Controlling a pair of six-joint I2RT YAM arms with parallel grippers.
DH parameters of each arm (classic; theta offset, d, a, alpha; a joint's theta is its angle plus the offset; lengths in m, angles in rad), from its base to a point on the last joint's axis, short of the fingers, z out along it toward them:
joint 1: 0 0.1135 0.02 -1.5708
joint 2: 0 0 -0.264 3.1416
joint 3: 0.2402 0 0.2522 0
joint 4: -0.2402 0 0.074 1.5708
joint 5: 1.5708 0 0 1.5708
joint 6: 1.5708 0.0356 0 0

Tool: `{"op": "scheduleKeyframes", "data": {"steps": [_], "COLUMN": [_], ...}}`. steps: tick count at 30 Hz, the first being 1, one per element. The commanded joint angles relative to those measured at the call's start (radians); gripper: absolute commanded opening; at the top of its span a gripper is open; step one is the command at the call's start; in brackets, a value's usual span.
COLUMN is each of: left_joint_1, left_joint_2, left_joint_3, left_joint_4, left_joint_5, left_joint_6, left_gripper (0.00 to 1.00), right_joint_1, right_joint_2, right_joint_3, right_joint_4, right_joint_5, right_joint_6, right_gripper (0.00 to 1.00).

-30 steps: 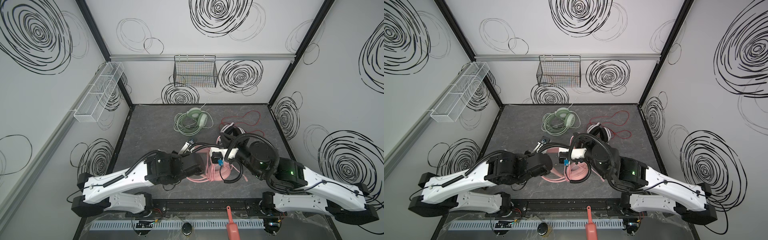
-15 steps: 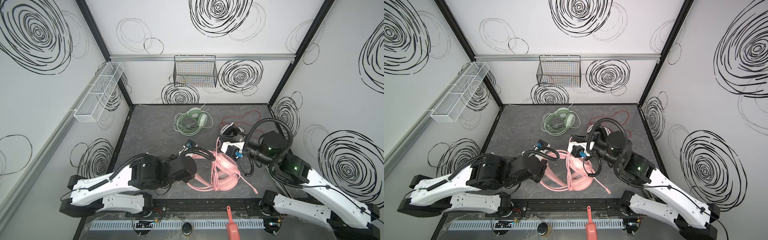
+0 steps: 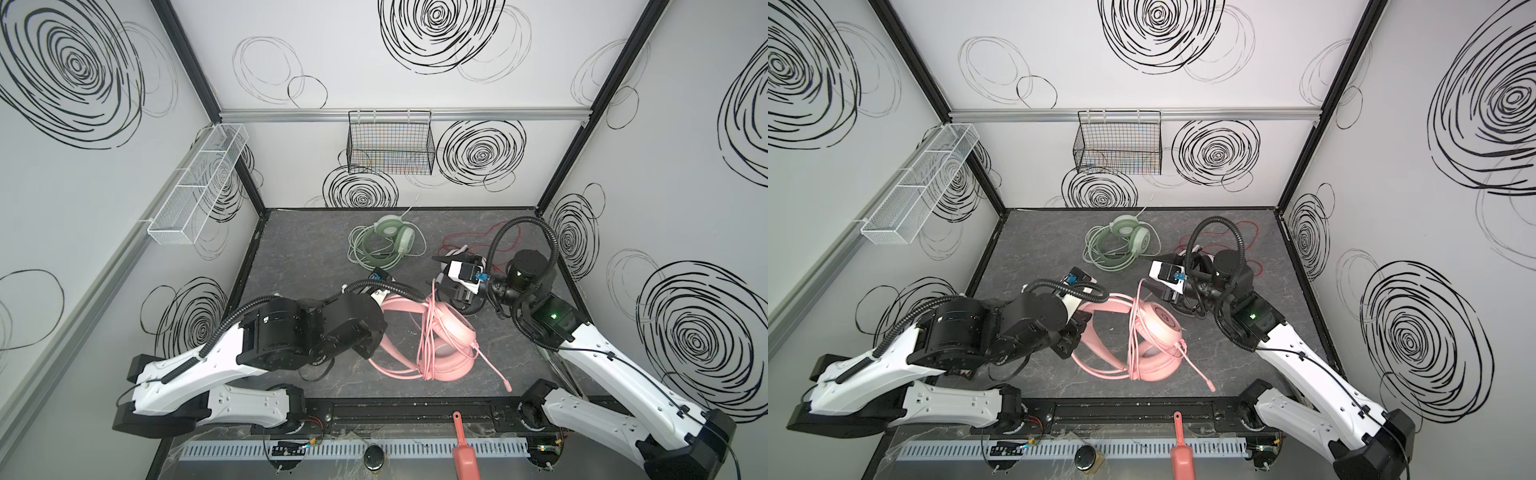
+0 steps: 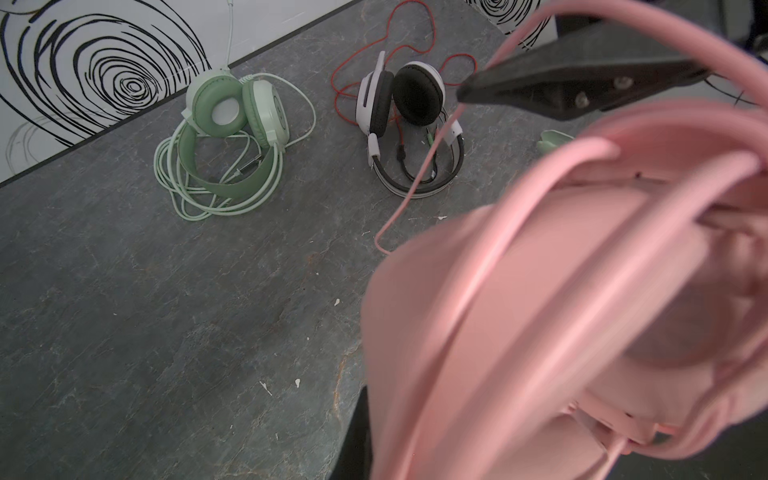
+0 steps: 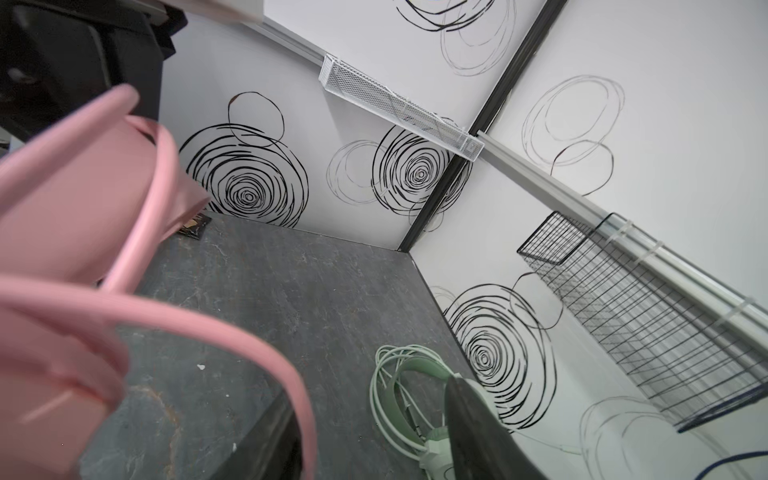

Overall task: Wrap the headphones
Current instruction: 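Release the pink cable and draw the right gripper back from the headset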

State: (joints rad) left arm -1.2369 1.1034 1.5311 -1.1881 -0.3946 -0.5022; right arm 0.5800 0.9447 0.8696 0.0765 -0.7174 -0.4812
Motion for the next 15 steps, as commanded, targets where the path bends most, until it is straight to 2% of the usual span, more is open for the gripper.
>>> {"op": "scheduleKeyframes", "data": {"steps": [1, 5, 11, 15], "left_joint_1": [0.128, 0.310, 0.495, 0.594], "left_joint_2": [-0.015, -0.026, -0.014, -0.005], "left_joint_3": [0.073, 0.086, 0.108, 0.113], "left_joint_4": [0.110, 0.158, 0.197, 0.225], "left_joint_5": [0.115, 0.279, 0.369, 0.442], "left_joint_6": [0.059, 0.111, 0.111, 0.114], "left_gripper": [0.00, 0.00, 0.00, 0.00], "right_joint_1": [-0.075, -0.216, -0.235, -0.233], "right_joint_2": [-0.024, -0.041, -0.184, -0.330], "right_joint_3": [-0.027, -0.079, -0.267, -0.477], "right_joint_4": [0.087, 0.098, 0.159, 0.298], "right_joint_5": [-0.110, -0.189, -0.065, -0.065], "right_joint_6": [0.125, 0.266, 0.493, 0.640], "right_gripper": [0.63, 0.64, 0.65, 0.65]}}
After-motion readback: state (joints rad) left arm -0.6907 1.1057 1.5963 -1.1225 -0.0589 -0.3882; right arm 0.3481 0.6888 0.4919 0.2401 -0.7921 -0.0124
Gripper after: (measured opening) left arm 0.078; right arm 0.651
